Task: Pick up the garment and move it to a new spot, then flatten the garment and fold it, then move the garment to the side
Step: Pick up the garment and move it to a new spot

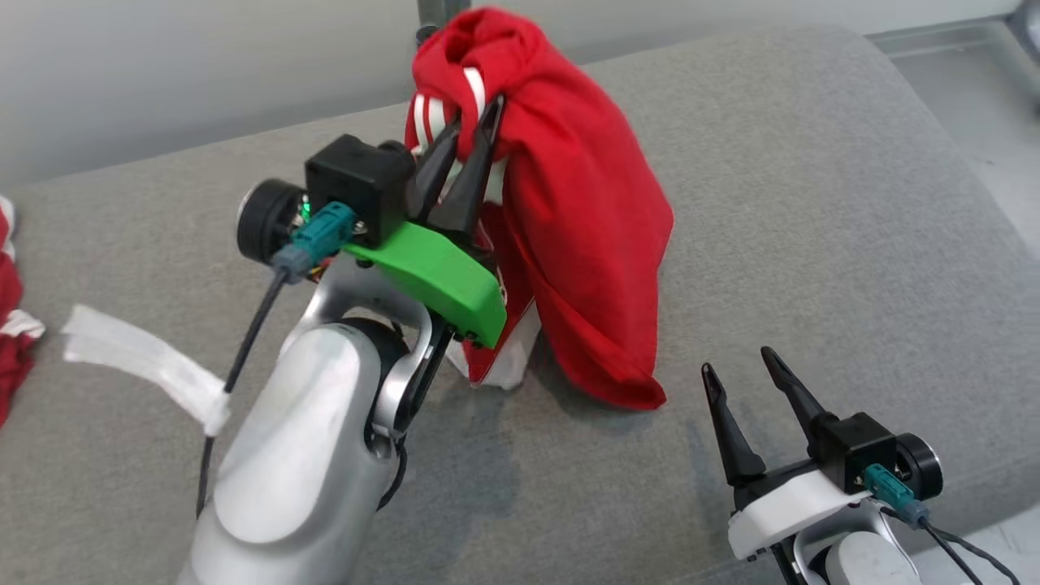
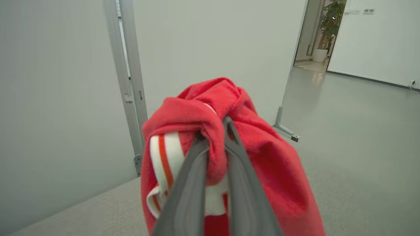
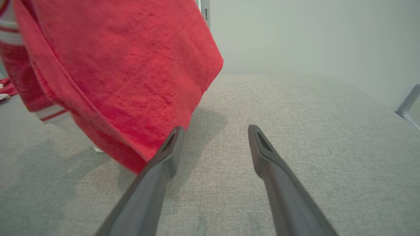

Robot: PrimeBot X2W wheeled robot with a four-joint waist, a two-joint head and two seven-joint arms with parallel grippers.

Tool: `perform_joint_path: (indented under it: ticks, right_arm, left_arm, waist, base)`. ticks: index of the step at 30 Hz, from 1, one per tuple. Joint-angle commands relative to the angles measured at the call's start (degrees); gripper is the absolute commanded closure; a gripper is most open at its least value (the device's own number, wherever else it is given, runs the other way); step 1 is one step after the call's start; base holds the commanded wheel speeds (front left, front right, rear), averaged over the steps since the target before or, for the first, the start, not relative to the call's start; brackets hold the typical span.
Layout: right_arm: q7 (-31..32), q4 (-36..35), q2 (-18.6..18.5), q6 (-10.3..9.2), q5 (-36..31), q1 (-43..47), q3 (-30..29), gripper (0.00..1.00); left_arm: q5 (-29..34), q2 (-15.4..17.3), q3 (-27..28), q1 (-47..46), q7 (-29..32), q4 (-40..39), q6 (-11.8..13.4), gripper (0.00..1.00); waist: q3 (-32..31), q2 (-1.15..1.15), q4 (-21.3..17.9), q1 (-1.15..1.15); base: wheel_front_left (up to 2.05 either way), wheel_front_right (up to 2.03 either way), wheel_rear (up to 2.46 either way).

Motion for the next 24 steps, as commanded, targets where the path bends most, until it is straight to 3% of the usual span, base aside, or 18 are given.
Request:
perform_joint_path:
  ticks: [1,6,11,13,14,15,20,24]
  right_arm:
    - [-0.18,0.21,0.37,-0.08,0.58,-0.51,0.25,0.0]
    - [-0.18,0.45,0.66,-0.08,0.81,-1.1,0.32,0.0]
    - [-0.18,0.77,0.75,-0.08,0.78,-1.23,0.14,0.0]
    - [-0.18,0.78,0.76,-0.08,0.29,-1.23,-0.11,0.0]
    - [-0.18,0.76,0.75,-0.08,0.02,-1.15,-0.38,0.0]
    - [-0.18,0.7,0.75,-0.08,-0.31,-1.06,-0.44,0.0]
    - [-0.18,-1.02,-0.72,-0.08,-1.47,-0.04,-1.72,0.0]
    - [-0.19,-3.9,-2.31,-0.08,-2.69,0.97,-3.3,0.0]
  left_arm:
    - [0.6,0.34,0.04,0.51,-0.88,4.21,0.44,1.0]
    - [0.68,0.25,-0.91,1.98,-6.9,22.51,-0.77,1.0]
    - [1.33,0.15,-2.22,1.98,-16.42,37.13,-1.72,1.0]
    - [0.71,-0.07,-2.88,1.36,-19.5,40.53,-2.04,0.51]
    - [0.58,-0.16,-3.4,0.9,-21.04,41.42,-2.02,0.09]
    - [0.52,-0.2,-3.76,0.56,-22.21,41.85,-1.9,0.0]
    - [-0.3,-0.2,-4.88,3.86,-25.5,36.75,1.19,0.0]
    - [1.2,1.25,-1.01,12.32,-25.61,24.7,4.09,0.0]
  waist:
    - [2.9,0.0,-6.16,0.0]
    - [4.07,0.0,-7.88,0.0]
    - [4.55,0.0,-6.86,0.0]
    - [4.39,0.0,-5.58,0.0]
    - [4.17,0.0,-4.81,0.0]
    - [3.89,0.0,-4.15,0.0]
    - [1.41,0.0,0.09,0.0]
    - [-1.07,0.0,3.5,0.0]
  base:
    - [0.0,0.0,0.0]
    - [0.0,0.0,0.0]
    - [0.0,0.0,0.0]
    - [0.0,0.0,0.0]
    - [0.0,0.0,0.0]
    - [0.0,0.0,0.0]
    - [0.0,0.0,0.0]
    - [0.0,0.0,0.0]
